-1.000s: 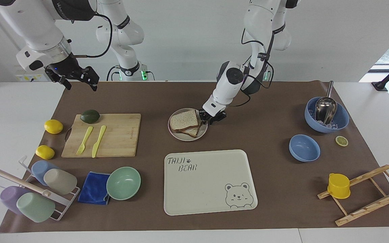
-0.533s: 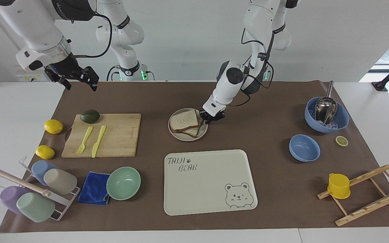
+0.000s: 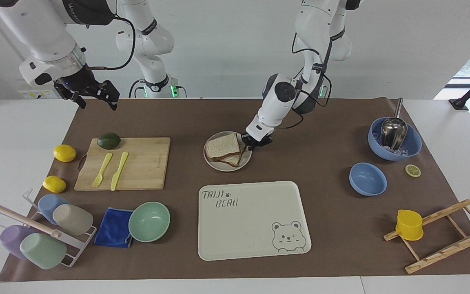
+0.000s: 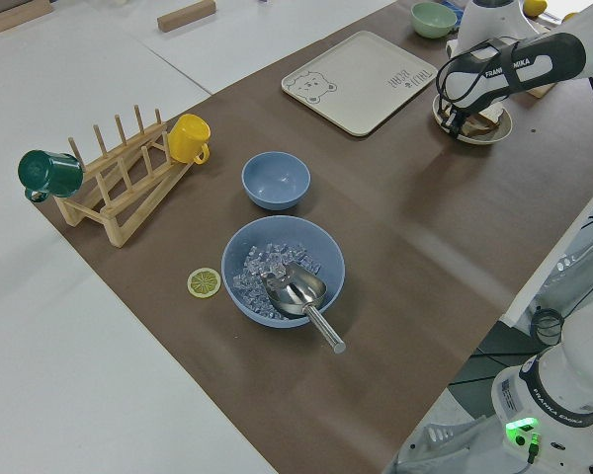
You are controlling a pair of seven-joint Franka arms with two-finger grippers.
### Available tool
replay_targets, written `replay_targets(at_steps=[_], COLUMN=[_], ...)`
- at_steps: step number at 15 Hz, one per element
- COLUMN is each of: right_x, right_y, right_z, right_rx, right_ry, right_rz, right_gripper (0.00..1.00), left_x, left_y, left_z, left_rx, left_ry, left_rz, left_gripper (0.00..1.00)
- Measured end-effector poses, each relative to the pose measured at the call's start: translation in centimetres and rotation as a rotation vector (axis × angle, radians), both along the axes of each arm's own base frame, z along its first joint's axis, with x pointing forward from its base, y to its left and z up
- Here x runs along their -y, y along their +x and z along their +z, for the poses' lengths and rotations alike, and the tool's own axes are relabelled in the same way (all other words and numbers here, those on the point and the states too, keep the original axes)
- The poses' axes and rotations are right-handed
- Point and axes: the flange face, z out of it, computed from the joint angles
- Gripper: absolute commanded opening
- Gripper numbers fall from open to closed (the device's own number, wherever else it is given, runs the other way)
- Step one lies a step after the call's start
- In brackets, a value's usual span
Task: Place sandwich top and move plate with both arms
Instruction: 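Slide the plate with the left gripper onto the cream tray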
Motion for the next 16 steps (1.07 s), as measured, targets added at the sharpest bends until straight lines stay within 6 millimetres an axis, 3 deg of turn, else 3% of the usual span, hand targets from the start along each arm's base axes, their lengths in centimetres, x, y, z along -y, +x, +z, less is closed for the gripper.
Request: replay_targets(at_steps=[6,10,13,16], right_x=[0.0,0.0,0.0,0.0], right_y=[0.0,0.0,0.0,0.0], right_z=[0.0,0.0,0.0,0.0], right_rx=[0.0,0.0,0.0,0.0], right_ry=[0.0,0.0,0.0,0.0], right_rz=[0.0,0.0,0.0,0.0], right_gripper=[1.0,1.0,1.0,1.0], left_x=[-3.7,-6.2,-7.4,-6.4], left_y=[7.1,11.5,14.6,16.7], left_z=[7.8,11.1,11.3,8.7], left_rx=[-0.009,0.008,0.006,-0.01], left_ry=[-0.044,-0.068,-0.073,-0.067], left_rz=[0.078,0.128,0.156,0.155], left_gripper=[0.0,0.0,0.0,0.0])
